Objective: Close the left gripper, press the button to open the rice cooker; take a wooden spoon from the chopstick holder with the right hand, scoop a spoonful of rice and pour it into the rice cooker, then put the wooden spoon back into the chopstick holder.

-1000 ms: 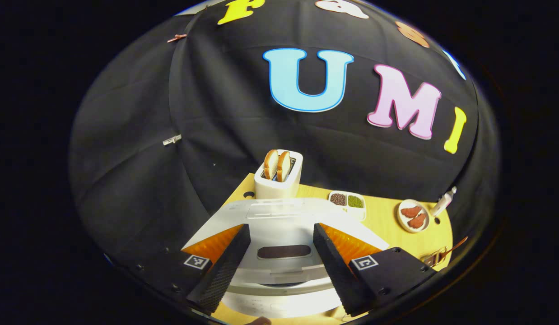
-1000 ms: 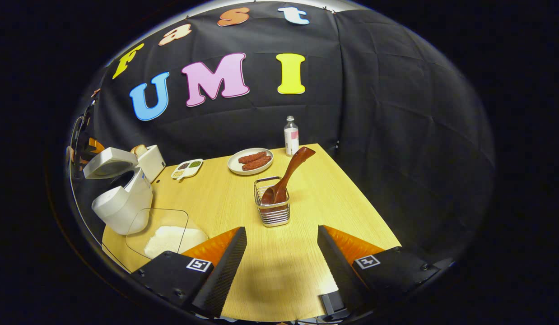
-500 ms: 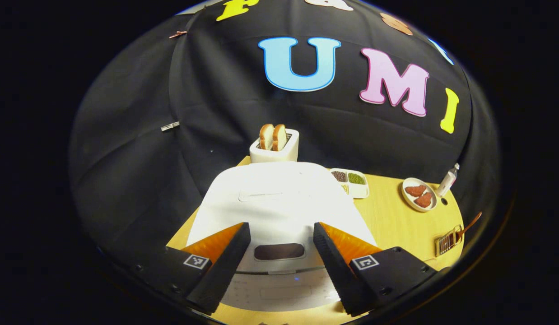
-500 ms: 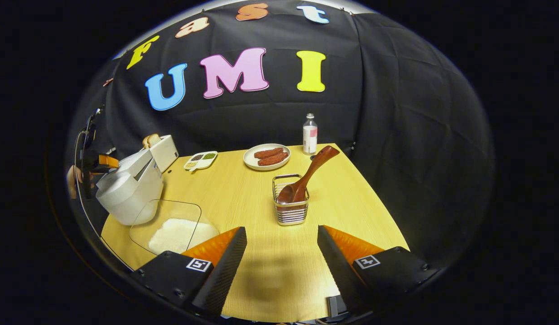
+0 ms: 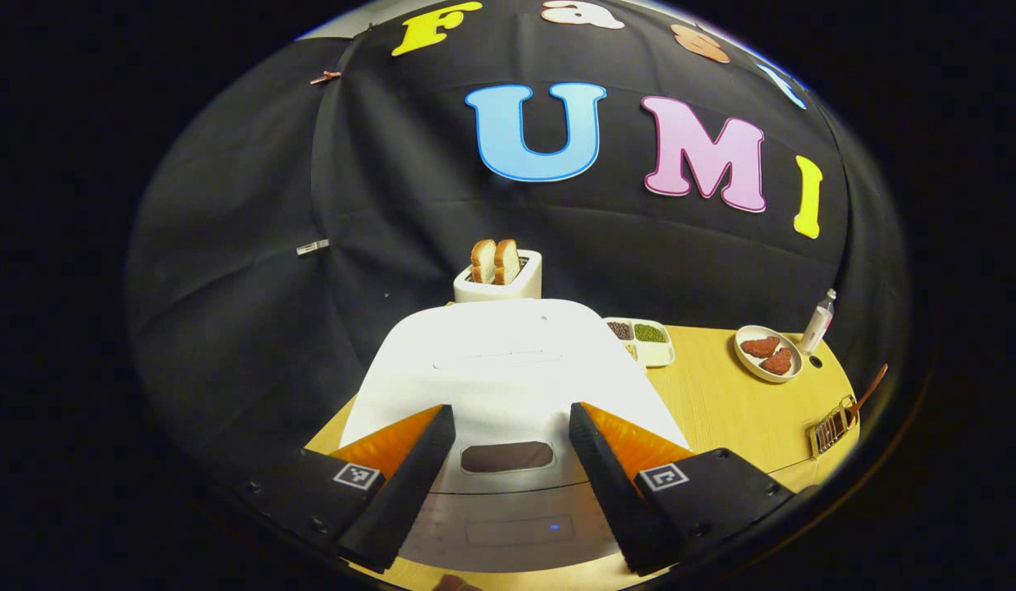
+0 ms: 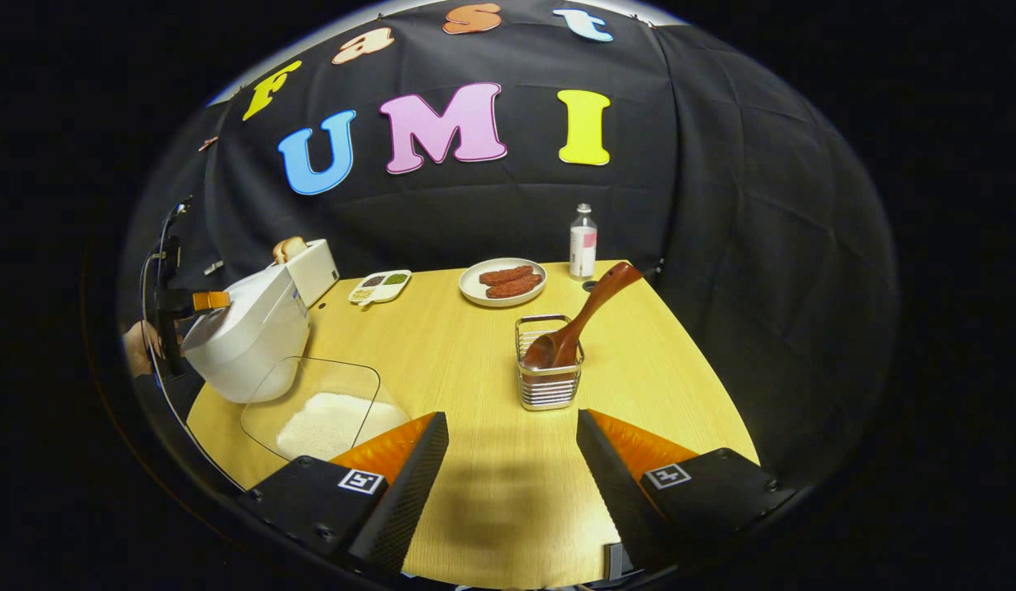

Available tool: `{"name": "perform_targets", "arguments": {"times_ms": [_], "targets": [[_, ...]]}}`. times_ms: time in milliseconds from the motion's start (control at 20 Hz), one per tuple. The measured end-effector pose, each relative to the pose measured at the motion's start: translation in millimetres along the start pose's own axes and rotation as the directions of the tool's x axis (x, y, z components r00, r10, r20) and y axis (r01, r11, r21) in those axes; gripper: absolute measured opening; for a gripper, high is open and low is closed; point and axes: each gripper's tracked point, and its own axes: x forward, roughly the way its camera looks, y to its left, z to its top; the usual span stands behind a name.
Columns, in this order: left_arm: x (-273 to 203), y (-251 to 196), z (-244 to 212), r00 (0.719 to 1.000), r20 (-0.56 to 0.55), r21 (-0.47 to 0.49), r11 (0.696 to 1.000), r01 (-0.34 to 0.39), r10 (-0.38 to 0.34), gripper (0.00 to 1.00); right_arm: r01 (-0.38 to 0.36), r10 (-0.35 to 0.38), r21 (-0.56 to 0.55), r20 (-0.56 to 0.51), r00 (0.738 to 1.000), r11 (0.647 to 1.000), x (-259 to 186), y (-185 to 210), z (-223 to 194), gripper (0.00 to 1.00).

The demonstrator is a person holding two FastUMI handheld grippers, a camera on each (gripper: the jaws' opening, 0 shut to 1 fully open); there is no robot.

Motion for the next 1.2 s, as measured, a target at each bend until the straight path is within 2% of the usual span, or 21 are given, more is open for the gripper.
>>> {"name": "perform_targets", "arguments": {"times_ms": [150, 300, 450, 500, 600, 700, 800, 1000, 1200], "targets": [[-32, -4, 46, 0.982, 0.179, -0.018, 0.998, -0.058, 0.06, 0.95, -0.025, 0.026, -0.008, 0.04, 0.999, 1.0, 1, 1, 20, 0.99], [-99, -29, 88, 0.946, 0.32, -0.056, 0.998, -0.035, 0.051, 0.95, -0.039, 0.039, -0.003, 0.087, 0.995, 0.999, -3, 2, 47, 0.99], [-169, -48, 111, 0.9, 0.434, 0.015, 0.999, -0.04, 0.029, 0.95, -0.021, 0.029, -0.044, 0.199, 0.98, 0.999, -23, 0, 87, 0.99], [-191, -59, 113, 0.892, 0.452, 0.031, 0.999, -0.016, 0.0, 0.94, -0.02, 0.033, -0.057, 0.227, 0.973, 0.998, -33, 4, 96, 0.99], [-236, -89, 102, 0.884, 0.46, 0.036, 0.996, 0.08, -0.087, 0.94, -0.038, 0.055, -0.069, 0.266, 0.962, 0.997, -63, 19, 109, 0.99], [-274, -98, 86, 0.877, 0.461, 0.038, 0.99, 0.135, -0.137, 0.94, -0.041, 0.067, -0.088, 0.311, 0.948, 0.995, -95, 31, 121, 0.99], [-302, -104, 60, 0.882, 0.437, 0.043, 0.984, 0.173, -0.174, 0.94, -0.008, 0.044, -0.101, 0.363, 0.931, 0.995, -122, 36, 129, 0.98], [-336, -98, 16, 0.895, 0.392, -0.052, 0.966, 0.255, -0.215, 0.94, 0.053, -0.02, -0.062, 0.441, 0.897, 0.997, -171, 47, 131, 0.99], [-340, -67, -2, 0.907, 0.371, -0.12, 0.959, 0.258, -0.198, 0.94, 0.077, -0.044, -0.052, 0.459, 0.888, 0.996, -192, 51, 124, 1.0]]}}
